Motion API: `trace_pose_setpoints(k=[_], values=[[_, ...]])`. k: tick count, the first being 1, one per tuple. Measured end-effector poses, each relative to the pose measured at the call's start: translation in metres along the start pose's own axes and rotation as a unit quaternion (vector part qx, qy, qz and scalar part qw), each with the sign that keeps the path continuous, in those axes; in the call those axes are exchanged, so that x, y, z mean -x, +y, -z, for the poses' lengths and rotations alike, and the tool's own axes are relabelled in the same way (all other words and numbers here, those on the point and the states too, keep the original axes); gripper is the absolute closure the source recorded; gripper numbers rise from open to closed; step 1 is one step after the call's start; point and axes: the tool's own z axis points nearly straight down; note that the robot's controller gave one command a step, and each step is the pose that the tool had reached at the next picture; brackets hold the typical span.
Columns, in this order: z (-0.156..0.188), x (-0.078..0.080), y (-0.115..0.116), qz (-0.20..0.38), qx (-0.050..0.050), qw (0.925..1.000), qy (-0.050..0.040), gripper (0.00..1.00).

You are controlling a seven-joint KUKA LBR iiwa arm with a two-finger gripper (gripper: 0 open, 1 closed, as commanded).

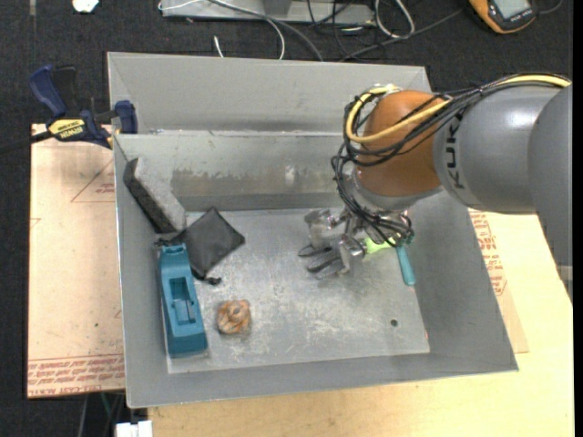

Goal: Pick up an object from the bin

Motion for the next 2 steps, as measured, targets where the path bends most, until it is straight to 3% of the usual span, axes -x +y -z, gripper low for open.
trace_pose_setpoints(k=[1,2], values=[[0.051,-0.004,0.002,0.011,0.003,0.9999,0.0049,1.00],[0.126,-0.006,0.006,0.034,0.002,0.9994,0.0034,1.00]])
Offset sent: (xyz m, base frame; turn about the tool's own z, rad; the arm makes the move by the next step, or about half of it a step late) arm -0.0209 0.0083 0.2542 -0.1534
